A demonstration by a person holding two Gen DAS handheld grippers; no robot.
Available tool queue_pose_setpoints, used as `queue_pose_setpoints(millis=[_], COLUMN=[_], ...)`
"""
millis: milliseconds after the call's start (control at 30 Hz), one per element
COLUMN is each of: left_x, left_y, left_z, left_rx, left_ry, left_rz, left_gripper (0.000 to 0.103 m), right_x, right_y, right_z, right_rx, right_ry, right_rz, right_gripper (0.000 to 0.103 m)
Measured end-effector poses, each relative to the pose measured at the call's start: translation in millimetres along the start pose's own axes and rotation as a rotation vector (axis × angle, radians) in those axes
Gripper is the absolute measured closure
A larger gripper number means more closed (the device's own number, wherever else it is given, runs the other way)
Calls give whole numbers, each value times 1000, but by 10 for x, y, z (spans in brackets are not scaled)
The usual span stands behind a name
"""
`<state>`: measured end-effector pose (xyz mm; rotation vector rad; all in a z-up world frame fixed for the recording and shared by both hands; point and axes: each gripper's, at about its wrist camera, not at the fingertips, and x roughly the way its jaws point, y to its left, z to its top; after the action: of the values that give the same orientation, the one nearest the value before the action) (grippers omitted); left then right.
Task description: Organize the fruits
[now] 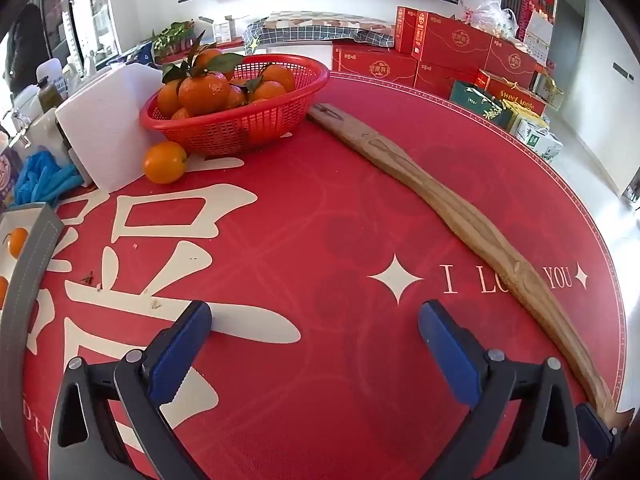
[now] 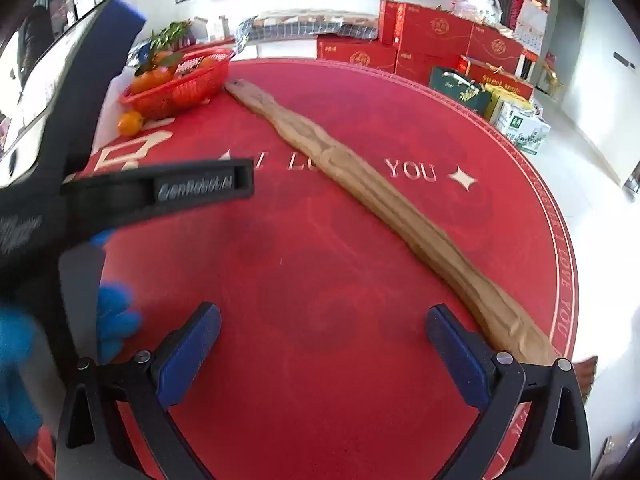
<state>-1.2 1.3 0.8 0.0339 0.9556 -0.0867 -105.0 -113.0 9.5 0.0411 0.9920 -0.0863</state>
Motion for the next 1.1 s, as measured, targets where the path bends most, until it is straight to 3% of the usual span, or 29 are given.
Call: queue_pose_setpoints(millis=[133, 367, 1100], left_x=[1, 1, 0], left_y=[2, -2, -1], left_z=[2, 0, 0], left_rx=[0, 2, 2], left_ry=[1, 0, 0], left_rz=[1, 3, 3], left_gripper=[0, 0, 0], right_x=[31, 52, 32], right_y=[-81, 13, 6], right_z=[25, 18, 12], right_rx=[7, 12, 10], right_ry=[6, -52, -51], right_rz=[28, -5, 0], right_gripper=[0, 0, 0])
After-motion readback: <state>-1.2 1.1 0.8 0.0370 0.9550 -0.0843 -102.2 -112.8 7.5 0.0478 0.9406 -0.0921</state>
